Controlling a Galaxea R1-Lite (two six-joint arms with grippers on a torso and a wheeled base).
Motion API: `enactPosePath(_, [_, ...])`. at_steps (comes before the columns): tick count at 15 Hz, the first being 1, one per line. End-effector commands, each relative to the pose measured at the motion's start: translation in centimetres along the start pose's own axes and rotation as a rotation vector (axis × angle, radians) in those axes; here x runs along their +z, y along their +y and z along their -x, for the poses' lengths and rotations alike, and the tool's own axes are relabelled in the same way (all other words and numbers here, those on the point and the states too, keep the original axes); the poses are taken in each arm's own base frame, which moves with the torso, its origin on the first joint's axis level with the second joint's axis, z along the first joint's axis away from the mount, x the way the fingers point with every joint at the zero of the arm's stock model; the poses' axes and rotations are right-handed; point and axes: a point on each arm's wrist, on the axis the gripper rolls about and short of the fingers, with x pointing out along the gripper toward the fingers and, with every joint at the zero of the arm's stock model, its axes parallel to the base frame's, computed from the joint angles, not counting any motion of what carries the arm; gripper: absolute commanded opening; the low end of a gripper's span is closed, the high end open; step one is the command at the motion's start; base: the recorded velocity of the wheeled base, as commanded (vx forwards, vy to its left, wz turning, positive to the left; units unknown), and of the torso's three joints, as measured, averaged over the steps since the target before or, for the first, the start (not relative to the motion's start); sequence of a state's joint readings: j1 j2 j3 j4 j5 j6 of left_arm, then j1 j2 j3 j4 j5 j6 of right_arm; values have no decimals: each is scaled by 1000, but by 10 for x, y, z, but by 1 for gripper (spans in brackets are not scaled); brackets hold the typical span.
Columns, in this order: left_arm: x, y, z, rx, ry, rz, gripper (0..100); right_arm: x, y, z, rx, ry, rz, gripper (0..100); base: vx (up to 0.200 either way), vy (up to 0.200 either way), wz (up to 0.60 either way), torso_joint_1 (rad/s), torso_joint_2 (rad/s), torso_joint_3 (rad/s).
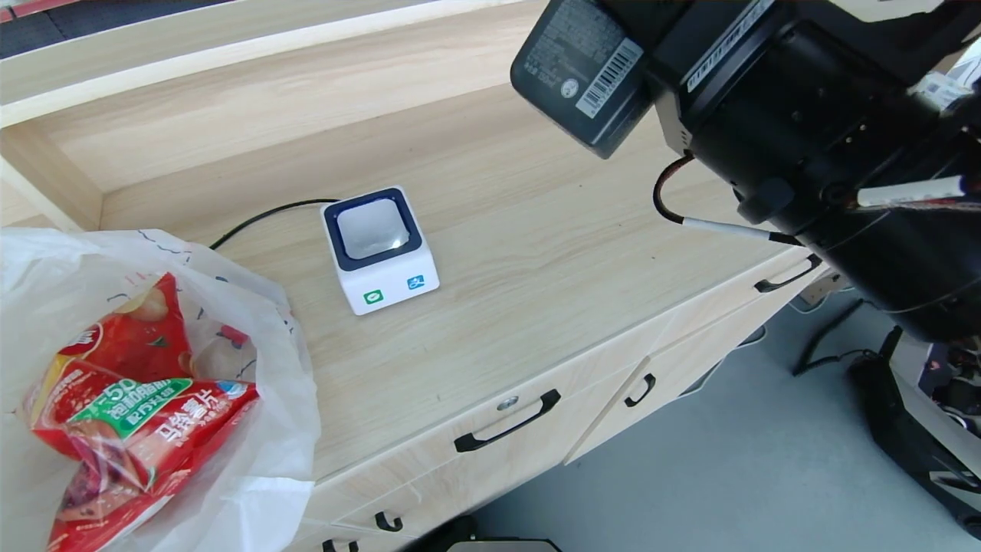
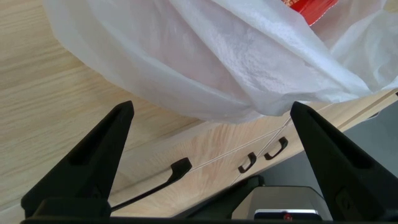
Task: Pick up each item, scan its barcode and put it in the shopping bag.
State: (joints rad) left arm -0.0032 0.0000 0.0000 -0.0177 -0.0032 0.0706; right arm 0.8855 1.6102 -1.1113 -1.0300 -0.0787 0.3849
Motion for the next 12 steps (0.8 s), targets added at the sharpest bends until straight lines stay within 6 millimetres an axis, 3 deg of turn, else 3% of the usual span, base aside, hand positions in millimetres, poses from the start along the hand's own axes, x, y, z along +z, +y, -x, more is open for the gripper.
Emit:
enactPosePath(1, [0,0,0,0,1,0,100,-16,3,-4,46,15,-56,0,0,0,0,0,0,0])
enactPosePath(2, [0,0,0,0,1,3,100,-17,7,-4,63,6,-66,0,0,0,0,0,0,0])
enactPosePath(7, [0,0,0,0,1,6,100,-43,67,19,206,80,-183,0,0,0,0,0,0,0])
enactPosePath(9, [0,0,0,2,-1,6,100,-40,80,26,245,82,-211,0,0,0,0,0,0,0])
enactPosePath(12, [0,0,0,2,1,6,100,-36,76,47,240,70,-228,0,0,0,0,0,0,0])
